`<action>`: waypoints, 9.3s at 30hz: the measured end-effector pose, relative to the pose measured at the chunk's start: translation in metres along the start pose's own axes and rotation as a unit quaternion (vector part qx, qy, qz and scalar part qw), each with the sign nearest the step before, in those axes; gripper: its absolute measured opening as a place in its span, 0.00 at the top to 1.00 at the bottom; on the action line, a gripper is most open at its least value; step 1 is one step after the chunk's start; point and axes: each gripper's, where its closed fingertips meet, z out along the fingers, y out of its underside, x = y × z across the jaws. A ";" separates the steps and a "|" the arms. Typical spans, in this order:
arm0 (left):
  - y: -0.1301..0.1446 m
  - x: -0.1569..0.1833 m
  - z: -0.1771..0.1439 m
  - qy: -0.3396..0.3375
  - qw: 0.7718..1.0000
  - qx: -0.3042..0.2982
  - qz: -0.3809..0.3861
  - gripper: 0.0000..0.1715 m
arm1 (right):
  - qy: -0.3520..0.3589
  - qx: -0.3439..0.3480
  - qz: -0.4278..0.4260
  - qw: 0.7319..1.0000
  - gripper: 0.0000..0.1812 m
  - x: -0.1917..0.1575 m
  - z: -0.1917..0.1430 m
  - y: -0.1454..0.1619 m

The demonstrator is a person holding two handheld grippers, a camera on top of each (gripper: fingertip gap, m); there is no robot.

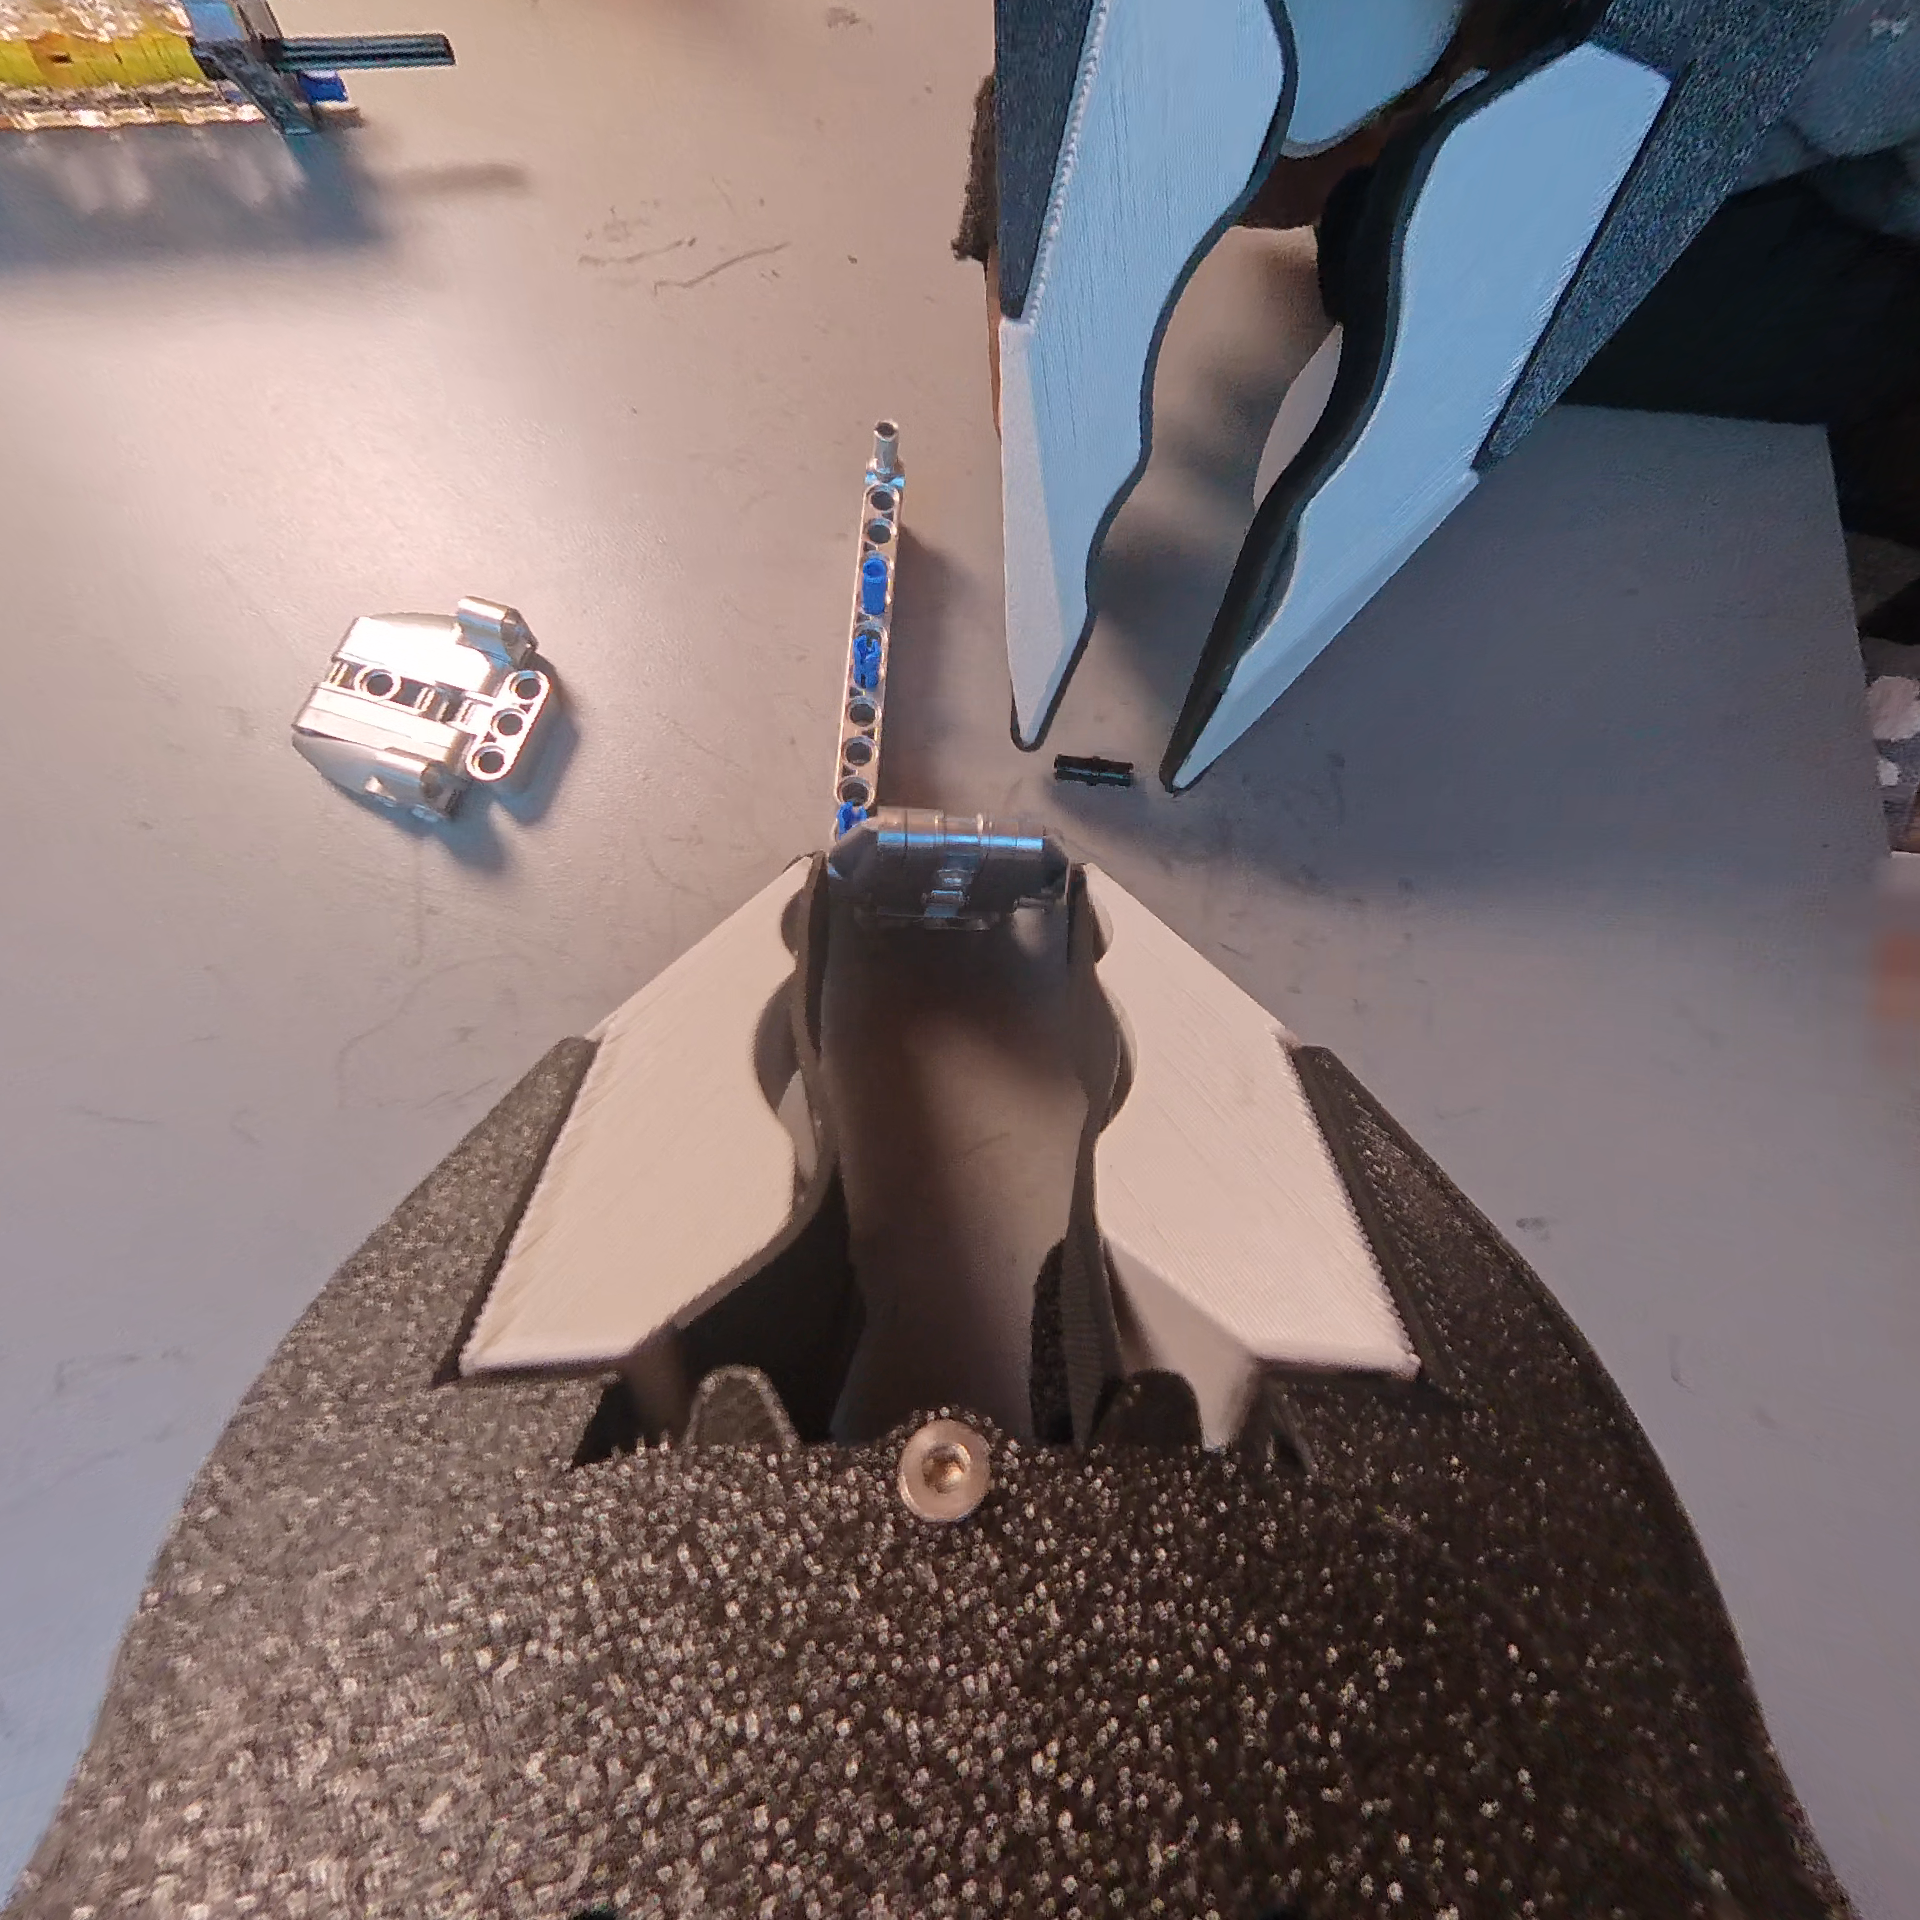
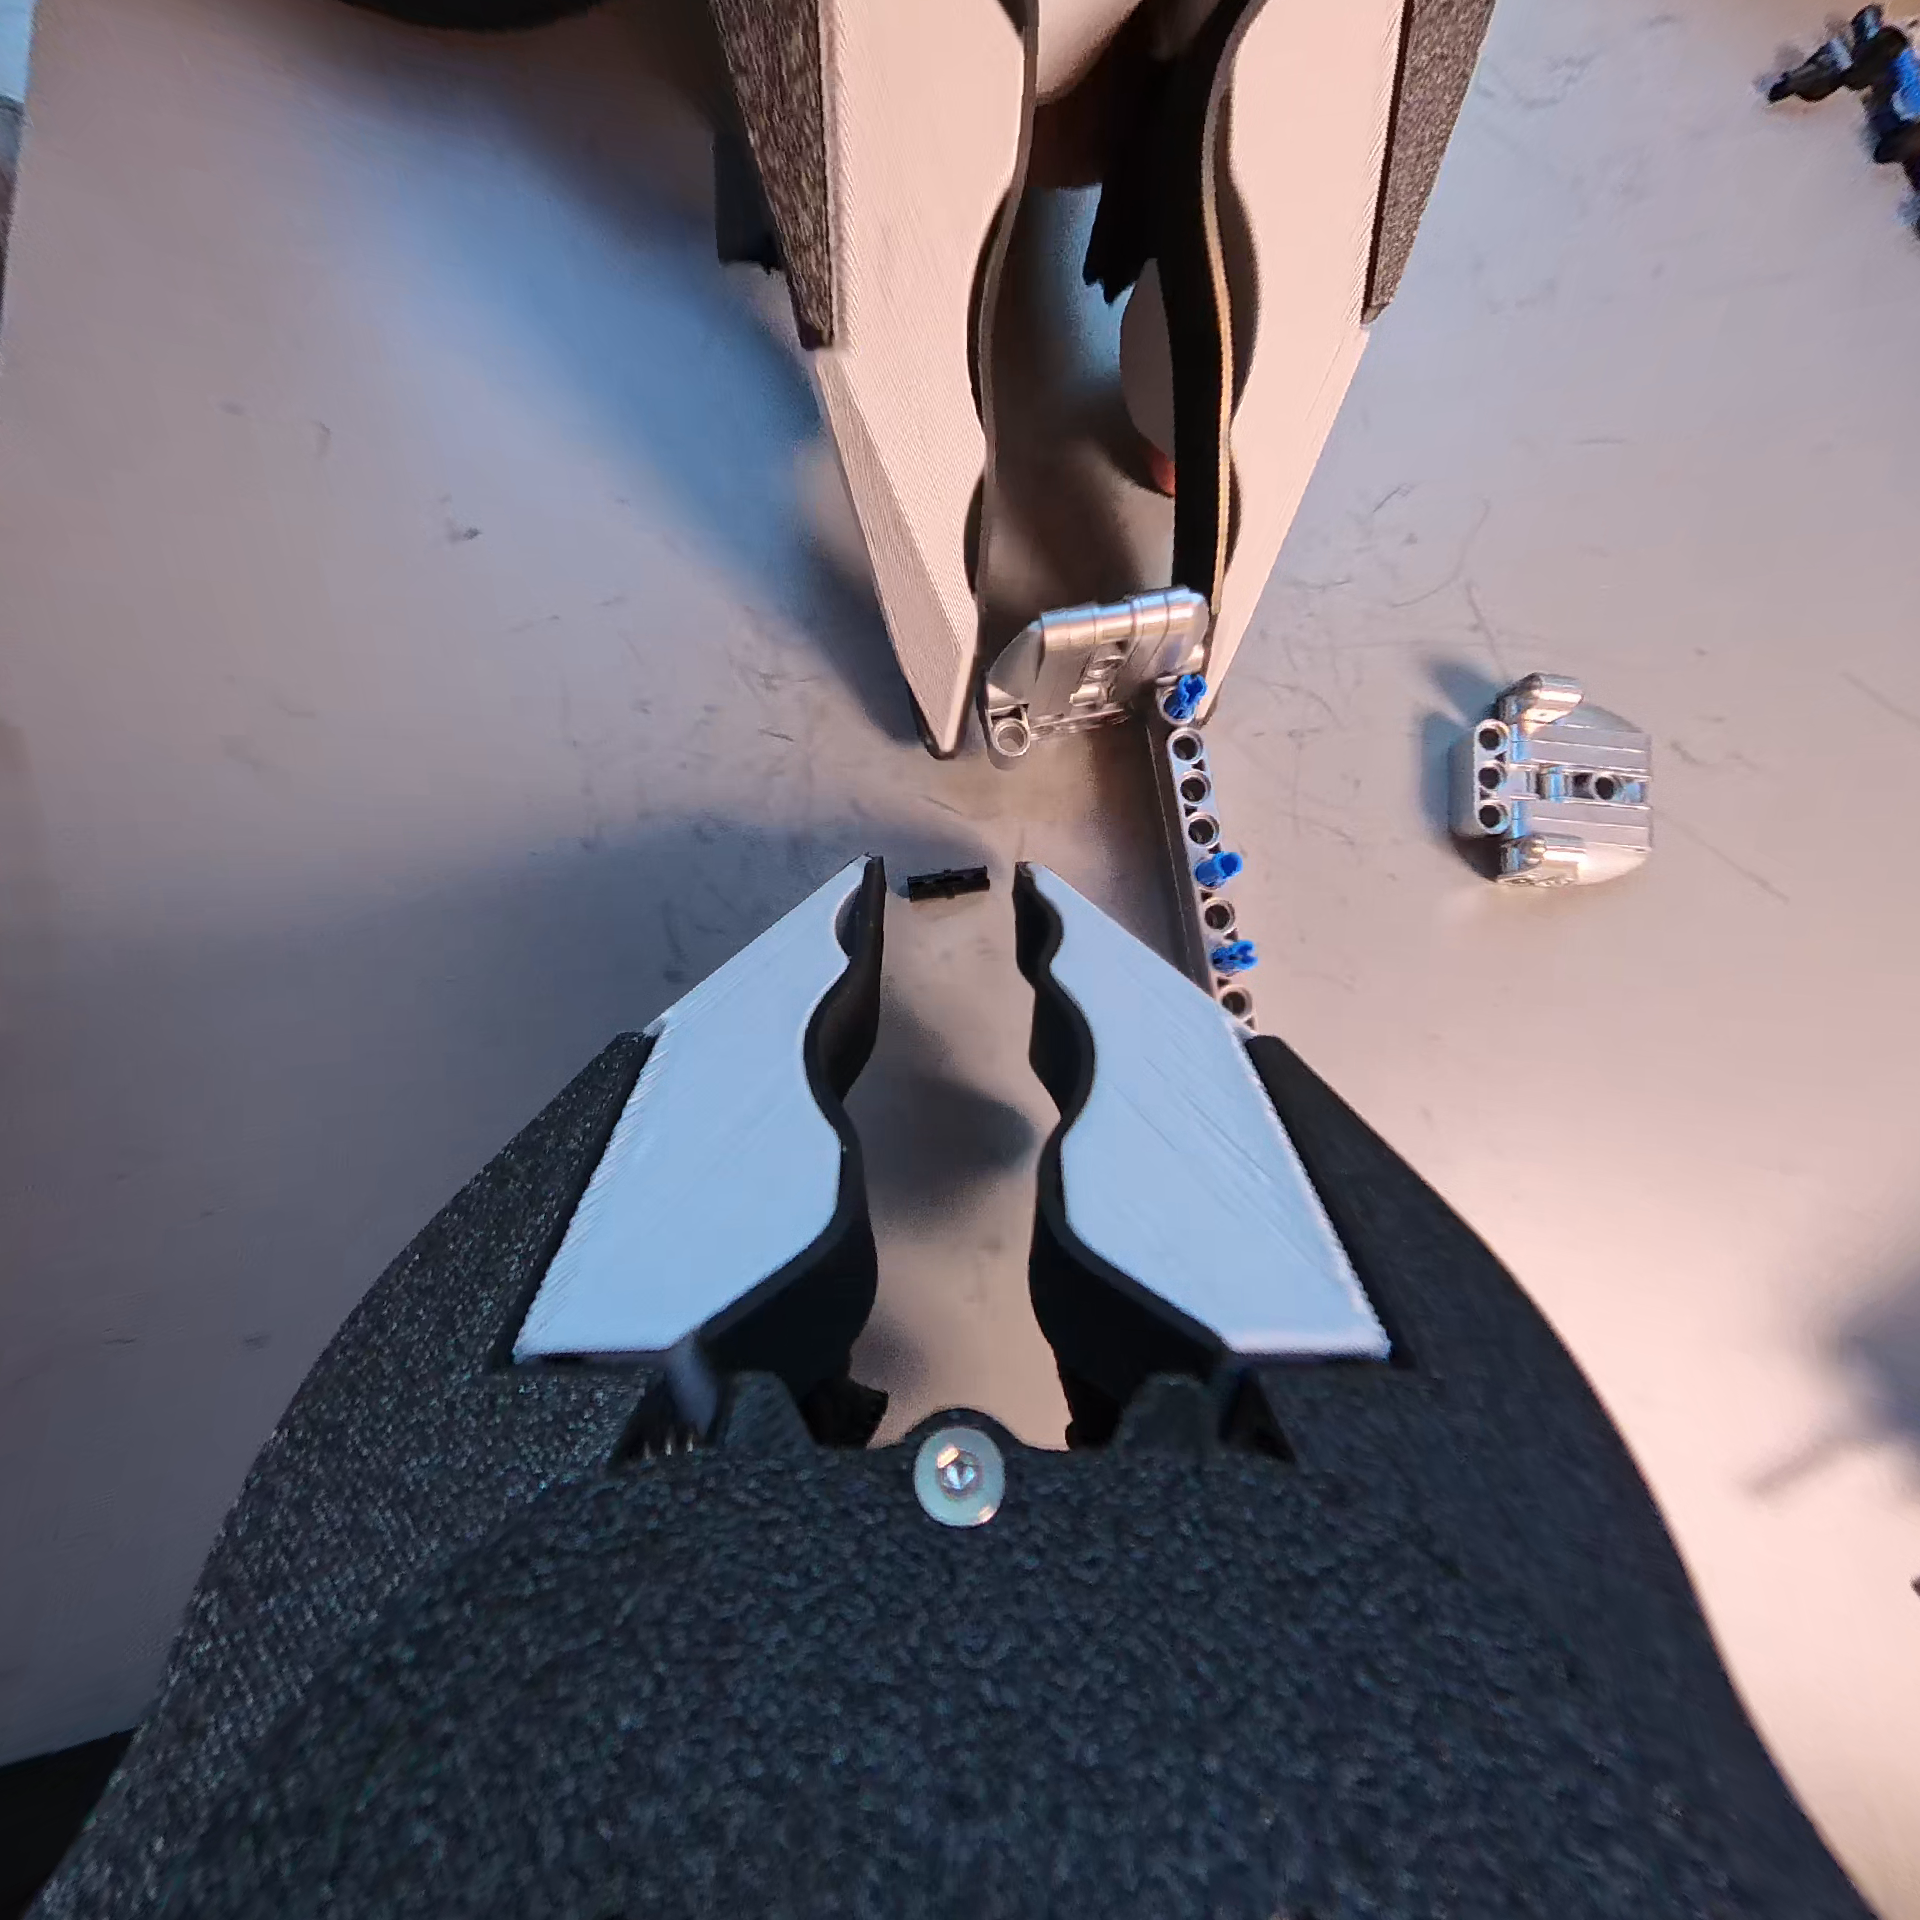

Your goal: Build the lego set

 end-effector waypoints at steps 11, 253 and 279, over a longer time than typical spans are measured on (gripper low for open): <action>-0.014 -0.009 -0.032 0.020 0.998 0.053 -0.038 0.71 | -0.001 0.057 -0.002 0.998 0.92 0.000 -0.003 -0.010; 0.004 -0.018 -0.017 0.005 1.000 0.011 0.013 0.76 | 0.206 0.052 -0.164 0.963 0.73 0.022 0.008 -0.035; 0.018 -0.061 -0.035 -0.105 0.994 0.003 -0.036 0.84 | 0.180 0.056 0.010 0.982 0.90 0.023 0.006 -0.016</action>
